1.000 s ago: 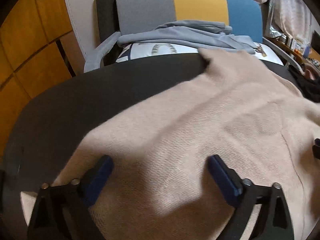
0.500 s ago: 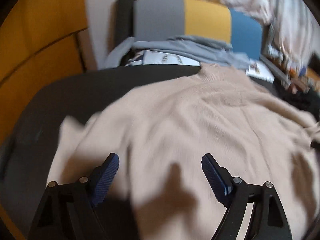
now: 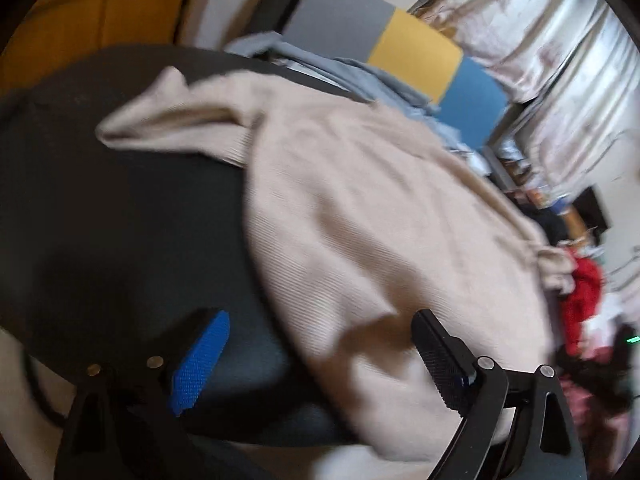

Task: Fold clothes

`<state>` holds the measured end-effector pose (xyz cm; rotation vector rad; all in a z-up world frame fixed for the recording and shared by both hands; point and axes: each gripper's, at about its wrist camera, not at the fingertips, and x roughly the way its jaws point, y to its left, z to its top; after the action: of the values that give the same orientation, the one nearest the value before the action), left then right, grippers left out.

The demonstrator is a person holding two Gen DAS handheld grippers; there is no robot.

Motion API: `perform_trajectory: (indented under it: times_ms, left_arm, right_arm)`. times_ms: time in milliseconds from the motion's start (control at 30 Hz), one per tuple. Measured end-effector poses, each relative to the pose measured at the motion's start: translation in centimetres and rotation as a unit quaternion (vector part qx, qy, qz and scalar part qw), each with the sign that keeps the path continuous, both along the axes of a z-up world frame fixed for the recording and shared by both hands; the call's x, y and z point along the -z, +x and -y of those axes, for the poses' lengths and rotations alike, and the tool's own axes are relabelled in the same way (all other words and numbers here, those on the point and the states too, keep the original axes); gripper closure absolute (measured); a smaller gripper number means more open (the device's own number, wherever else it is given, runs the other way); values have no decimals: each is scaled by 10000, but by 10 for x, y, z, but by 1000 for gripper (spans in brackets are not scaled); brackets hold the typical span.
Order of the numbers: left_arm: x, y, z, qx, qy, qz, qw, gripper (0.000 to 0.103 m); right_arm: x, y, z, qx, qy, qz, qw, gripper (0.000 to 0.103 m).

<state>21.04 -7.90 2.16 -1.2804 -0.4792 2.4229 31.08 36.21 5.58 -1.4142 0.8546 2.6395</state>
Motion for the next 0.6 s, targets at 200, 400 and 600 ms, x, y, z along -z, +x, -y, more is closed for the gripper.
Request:
perform_trajectory:
  times_ms: [200, 400, 600]
  left_arm:
    - [3, 15, -36, 682, 263, -43, 9973, 6]
    - [8, 2, -55, 928, 191, 276, 9951, 88]
    - [-42, -3, -27, 1005, 195, -20, 9947, 93]
  right_arm:
    - [5, 1, 33, -580, 294, -178, 9977, 48]
    - [3, -9, 59, -847, 985, -260, 9912, 92]
    - [-36, -13, 23, -604, -798, -930, 9906, 95]
